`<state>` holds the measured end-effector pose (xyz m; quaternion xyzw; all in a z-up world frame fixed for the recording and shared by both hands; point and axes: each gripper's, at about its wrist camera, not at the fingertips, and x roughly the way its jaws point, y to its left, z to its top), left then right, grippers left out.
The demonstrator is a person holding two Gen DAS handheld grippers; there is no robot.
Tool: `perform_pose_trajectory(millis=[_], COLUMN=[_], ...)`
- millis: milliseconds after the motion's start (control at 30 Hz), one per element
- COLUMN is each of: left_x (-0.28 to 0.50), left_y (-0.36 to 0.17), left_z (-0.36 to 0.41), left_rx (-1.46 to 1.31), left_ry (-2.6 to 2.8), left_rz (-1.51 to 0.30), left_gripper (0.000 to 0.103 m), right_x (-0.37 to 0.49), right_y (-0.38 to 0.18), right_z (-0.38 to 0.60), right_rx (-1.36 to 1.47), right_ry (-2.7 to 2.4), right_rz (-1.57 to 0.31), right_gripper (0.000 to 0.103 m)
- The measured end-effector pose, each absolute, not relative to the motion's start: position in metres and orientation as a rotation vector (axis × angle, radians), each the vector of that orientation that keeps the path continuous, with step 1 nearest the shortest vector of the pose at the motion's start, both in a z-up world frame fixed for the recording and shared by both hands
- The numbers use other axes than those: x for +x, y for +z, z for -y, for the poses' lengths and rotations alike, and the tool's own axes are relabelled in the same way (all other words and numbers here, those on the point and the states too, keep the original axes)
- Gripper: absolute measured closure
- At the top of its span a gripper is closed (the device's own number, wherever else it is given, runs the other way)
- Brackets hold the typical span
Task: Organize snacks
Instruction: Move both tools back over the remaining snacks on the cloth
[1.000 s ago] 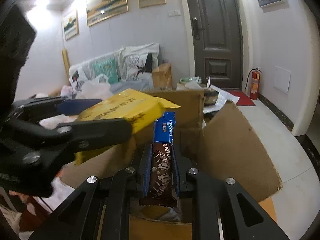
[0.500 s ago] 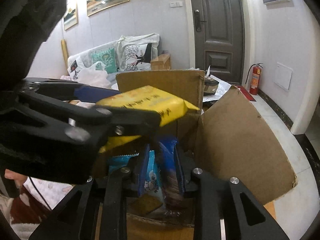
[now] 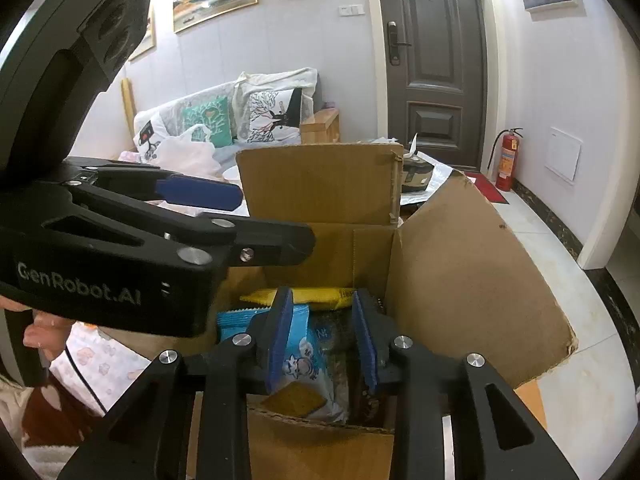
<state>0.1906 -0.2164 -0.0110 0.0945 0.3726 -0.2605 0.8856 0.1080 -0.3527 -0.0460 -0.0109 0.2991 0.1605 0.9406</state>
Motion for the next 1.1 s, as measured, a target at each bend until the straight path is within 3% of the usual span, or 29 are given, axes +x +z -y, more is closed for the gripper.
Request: perform_pose_trajectory(millis=[333,800,1000,1067,1100], left_x=[0.163,0.110,0.111,0.117,0.120], left_y=[0.006,-0.006,-0.040,-0.055,-0.061], left_z=[0.155,-0.025,-0.087,-0.097,-0.100], left_rx=[0.162,0.042,-0.055,-0.082,-0.090], left_ry=[-0.460,-0.241,-0.221,-0.236,-0.244], left_rz=[-0.718,-0.671,-0.710,-0.730,-0.741], left_gripper=[0.026,0.023,0.023,0.023,0.023], right_x=[0.104,0.075,0.089,0.096,0.101], right_y=[-0.032,-0.022,-0.051,-0.064,-0.073], right_z=[0.324,0.168,0.098,0.083,0.076], right_rx=[-0.038,-0.132,-0.172,-0.176,-0.171], right_ry=[0.380,0.688,0.769,0.781,0.787], right_rz=[-0.578,-0.586,-0.692,-0.733,-0.758], right_gripper=[0.074,0.072,0.065,0.060,0.053])
